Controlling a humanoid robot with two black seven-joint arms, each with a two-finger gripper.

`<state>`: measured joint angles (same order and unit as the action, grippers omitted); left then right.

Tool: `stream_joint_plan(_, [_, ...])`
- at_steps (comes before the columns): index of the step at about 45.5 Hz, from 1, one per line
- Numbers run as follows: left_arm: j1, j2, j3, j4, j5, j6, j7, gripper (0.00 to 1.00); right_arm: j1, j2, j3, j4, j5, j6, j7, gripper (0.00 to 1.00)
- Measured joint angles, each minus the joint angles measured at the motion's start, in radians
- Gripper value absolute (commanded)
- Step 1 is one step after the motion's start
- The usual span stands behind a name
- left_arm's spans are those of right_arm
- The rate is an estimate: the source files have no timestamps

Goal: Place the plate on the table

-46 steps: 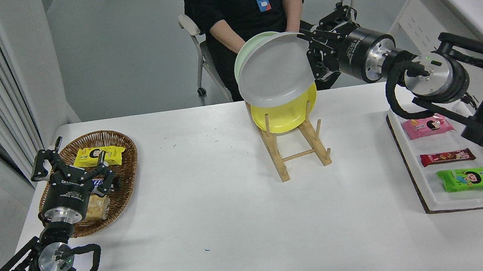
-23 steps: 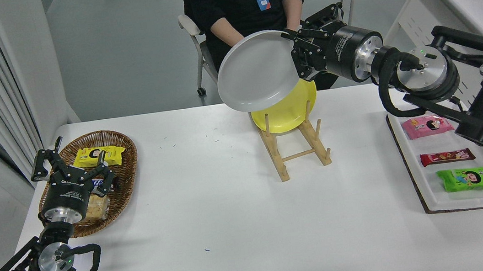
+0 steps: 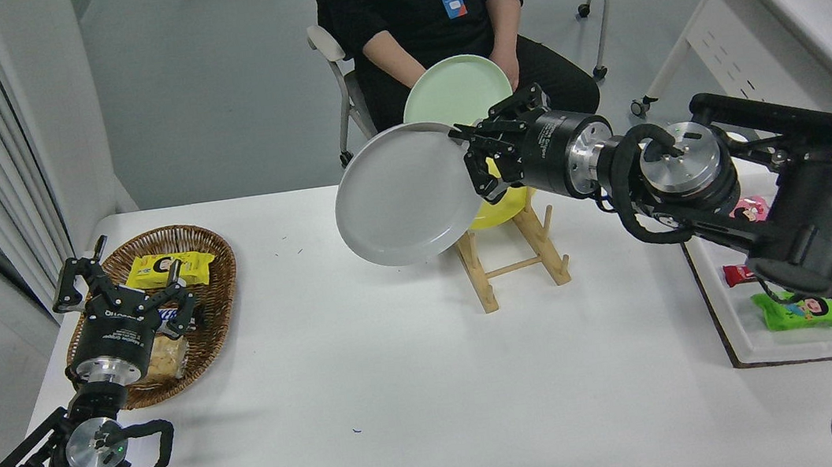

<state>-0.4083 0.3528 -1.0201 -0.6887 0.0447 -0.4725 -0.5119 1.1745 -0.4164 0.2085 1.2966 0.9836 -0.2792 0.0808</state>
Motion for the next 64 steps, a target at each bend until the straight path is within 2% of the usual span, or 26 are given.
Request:
stream_joint_plan(23, [0.000, 0.000, 0.000, 0.000, 0.000, 0.000, 0.000, 0.98, -0.084, 0.089, -0.088, 0.005, 0.191, 0.016, 0.081, 0.00])
stream_joint_plan(44, [0.000, 0.000, 0.000, 0.000, 0.000, 0.000, 0.000, 0.98, -0.112, 0.102, -0.167, 0.034, 0.464, 0.039, 0.201, 0.00])
stream_joint_plan(64, [0.000, 0.000, 0.000, 0.000, 0.000, 0.000, 0.000, 0.98, -0.150, 0.094, -0.228, 0.088, 0.637, 0.043, 0.254, 0.04])
